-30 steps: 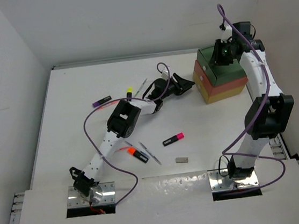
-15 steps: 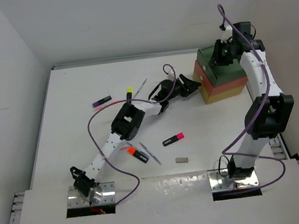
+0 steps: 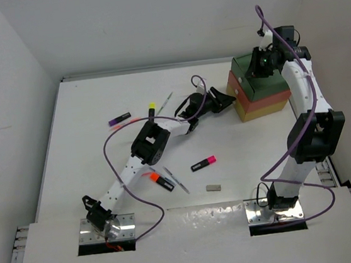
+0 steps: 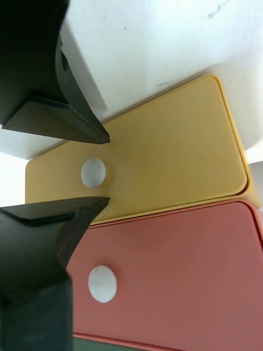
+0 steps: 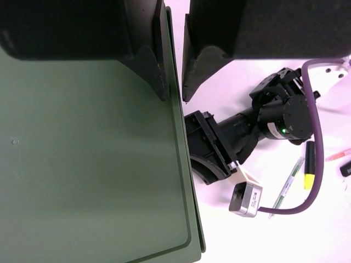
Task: Sort the stationery into containers
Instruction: Open the drawer in the storage box.
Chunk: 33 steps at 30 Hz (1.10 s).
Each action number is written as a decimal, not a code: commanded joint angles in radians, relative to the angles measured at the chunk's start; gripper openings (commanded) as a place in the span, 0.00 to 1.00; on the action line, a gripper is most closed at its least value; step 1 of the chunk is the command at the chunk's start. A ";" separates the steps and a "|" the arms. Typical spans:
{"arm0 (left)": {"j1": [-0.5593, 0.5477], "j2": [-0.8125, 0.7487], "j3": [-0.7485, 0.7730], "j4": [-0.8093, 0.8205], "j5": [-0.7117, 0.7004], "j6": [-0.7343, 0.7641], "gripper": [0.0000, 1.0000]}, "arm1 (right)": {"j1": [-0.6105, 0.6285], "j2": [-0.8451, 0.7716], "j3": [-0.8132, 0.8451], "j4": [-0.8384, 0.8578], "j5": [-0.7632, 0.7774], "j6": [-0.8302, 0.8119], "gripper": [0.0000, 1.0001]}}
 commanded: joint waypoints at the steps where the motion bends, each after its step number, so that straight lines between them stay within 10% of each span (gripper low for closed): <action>1: -0.011 0.026 0.048 -0.005 -0.020 0.011 0.48 | 0.008 0.034 -0.005 -0.062 -0.001 0.002 0.13; 17: -0.031 0.041 0.057 0.006 -0.003 -0.013 0.45 | 0.010 0.044 0.003 -0.071 -0.006 0.006 0.08; 33: -0.034 0.012 0.015 0.075 0.015 -0.041 0.13 | 0.010 0.051 0.004 -0.074 -0.007 0.012 0.06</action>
